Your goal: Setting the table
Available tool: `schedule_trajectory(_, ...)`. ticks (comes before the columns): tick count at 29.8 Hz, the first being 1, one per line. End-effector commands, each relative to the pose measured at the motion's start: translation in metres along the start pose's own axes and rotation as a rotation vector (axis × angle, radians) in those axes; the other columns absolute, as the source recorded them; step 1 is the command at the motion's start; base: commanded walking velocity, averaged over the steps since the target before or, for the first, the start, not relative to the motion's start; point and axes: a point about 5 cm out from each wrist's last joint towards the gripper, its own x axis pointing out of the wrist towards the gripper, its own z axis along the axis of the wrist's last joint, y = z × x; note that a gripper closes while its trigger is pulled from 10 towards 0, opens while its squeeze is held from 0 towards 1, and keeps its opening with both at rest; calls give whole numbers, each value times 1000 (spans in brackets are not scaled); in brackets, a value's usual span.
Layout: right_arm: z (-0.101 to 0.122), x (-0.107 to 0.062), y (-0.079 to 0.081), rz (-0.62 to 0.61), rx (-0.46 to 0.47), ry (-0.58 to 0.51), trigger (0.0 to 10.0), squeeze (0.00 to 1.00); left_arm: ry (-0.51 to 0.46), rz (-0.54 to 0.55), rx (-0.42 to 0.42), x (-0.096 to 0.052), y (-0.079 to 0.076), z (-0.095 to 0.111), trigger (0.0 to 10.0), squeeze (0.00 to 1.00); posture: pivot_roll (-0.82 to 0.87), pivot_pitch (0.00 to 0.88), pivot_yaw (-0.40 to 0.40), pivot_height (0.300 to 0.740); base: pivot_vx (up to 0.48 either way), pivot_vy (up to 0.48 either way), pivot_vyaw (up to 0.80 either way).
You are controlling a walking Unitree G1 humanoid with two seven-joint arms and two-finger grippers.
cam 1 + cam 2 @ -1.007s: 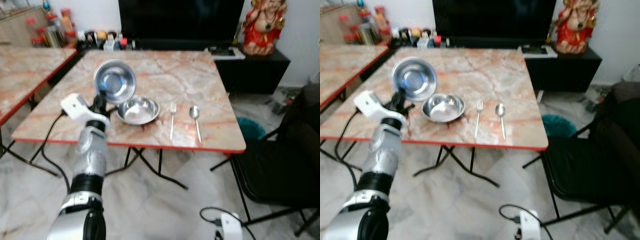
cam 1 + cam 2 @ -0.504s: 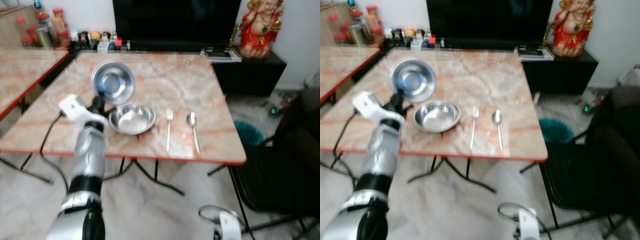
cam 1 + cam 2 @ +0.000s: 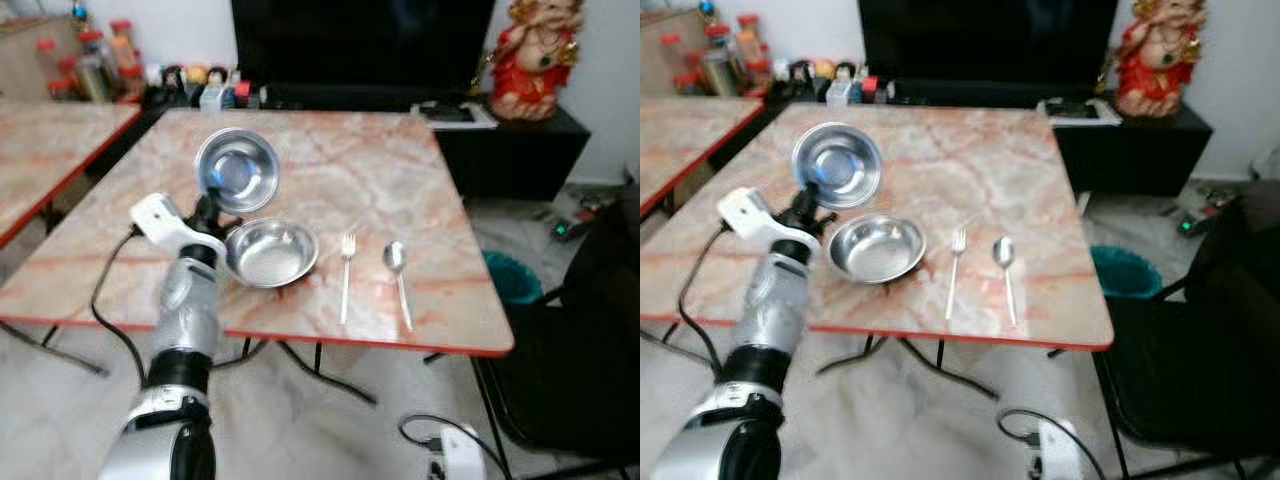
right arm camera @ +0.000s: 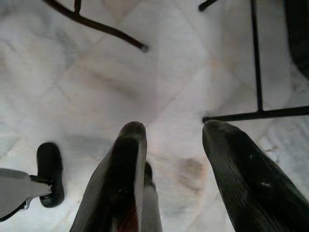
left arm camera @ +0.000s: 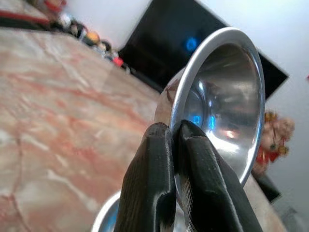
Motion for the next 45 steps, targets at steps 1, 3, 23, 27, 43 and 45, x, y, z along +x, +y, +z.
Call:
schedule_trajectory(1, -1, 0, -9, -22, -5, 4, 10000, 0, 74, -39, 2, 1, -12, -13, 10000, 0, 21, 0, 10, 740, 0, 0, 0)
schedule_trajectory(3, -1, 0, -9, -21, -5, 4, 10000, 0, 78, -39, 2, 1, -12, -14, 10000, 0, 21, 0, 10, 740, 0, 0, 0)
schedule_trajectory(23, -5, -1, -13, -16, -30, 5, 10000, 0, 309, 83, -204, 7, -31, -44, 10000, 0, 2, 0, -15, 740, 0, 0, 0)
schedule_trajectory(27, -5, -1, -16, -22, -30, 4, 10000, 0, 310, 103, -209, 13, -38, -44, 10000, 0, -8, 0, -18, 740, 0, 0, 0)
schedule_trajectory(43, -6, -1, -21, -33, -32, 7, 10000, 0, 391, 275, -200, 13, -27, -48, 10000, 0, -8, 0, -27, 740, 0, 0, 0)
schedule_trajectory(45, -5, -1, -21, -31, -33, 6, 10000, 0, 399, 293, -199, 13, -25, -49, 10000, 0, -6, 0, -28, 740, 0, 0, 0)
